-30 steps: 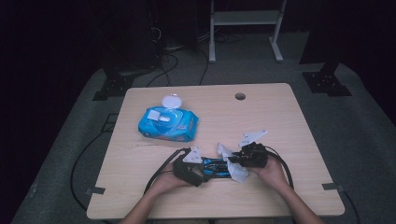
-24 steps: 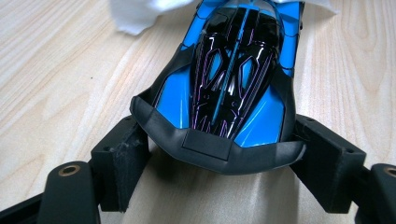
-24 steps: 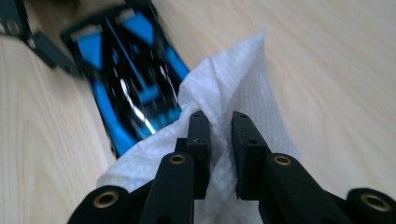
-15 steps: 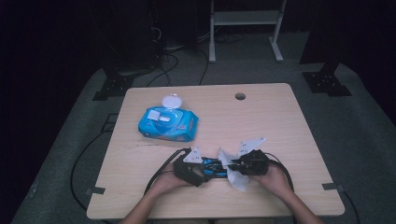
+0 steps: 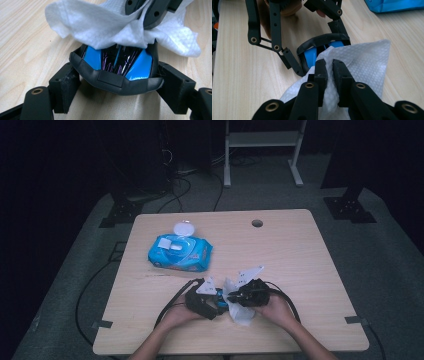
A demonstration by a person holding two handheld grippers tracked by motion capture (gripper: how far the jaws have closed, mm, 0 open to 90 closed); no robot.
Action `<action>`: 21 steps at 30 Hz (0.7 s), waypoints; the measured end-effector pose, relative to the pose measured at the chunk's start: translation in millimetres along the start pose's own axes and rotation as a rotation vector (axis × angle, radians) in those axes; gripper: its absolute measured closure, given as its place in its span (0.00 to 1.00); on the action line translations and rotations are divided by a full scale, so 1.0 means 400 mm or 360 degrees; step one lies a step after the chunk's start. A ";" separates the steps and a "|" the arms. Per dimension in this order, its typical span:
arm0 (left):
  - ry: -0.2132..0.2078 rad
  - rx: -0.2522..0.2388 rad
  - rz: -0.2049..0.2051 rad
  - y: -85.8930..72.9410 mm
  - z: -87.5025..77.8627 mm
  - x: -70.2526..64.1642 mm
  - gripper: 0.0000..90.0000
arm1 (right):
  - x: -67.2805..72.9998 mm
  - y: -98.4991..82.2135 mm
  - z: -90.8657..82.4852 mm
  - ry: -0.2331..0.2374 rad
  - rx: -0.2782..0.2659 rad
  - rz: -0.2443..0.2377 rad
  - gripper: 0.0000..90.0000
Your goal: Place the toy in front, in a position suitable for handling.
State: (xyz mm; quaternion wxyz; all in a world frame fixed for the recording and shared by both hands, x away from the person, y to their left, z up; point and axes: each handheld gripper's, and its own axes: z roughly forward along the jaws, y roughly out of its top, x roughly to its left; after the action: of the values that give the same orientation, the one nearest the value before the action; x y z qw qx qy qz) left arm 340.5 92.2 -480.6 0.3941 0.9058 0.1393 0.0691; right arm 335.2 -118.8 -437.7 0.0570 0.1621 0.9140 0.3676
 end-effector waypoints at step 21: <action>-0.0015 0.0014 -0.0019 0.000 -0.005 0.004 0.26 | 0.026 0.053 0.072 0.0101 0.0000 -0.0079 0.94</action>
State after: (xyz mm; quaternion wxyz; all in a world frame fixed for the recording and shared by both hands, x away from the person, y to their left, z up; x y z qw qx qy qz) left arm 341.6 94.2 -479.4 0.3912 0.9070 0.1431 0.0618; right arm 337.2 -82.1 -443.8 0.0372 0.1276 0.9191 0.3710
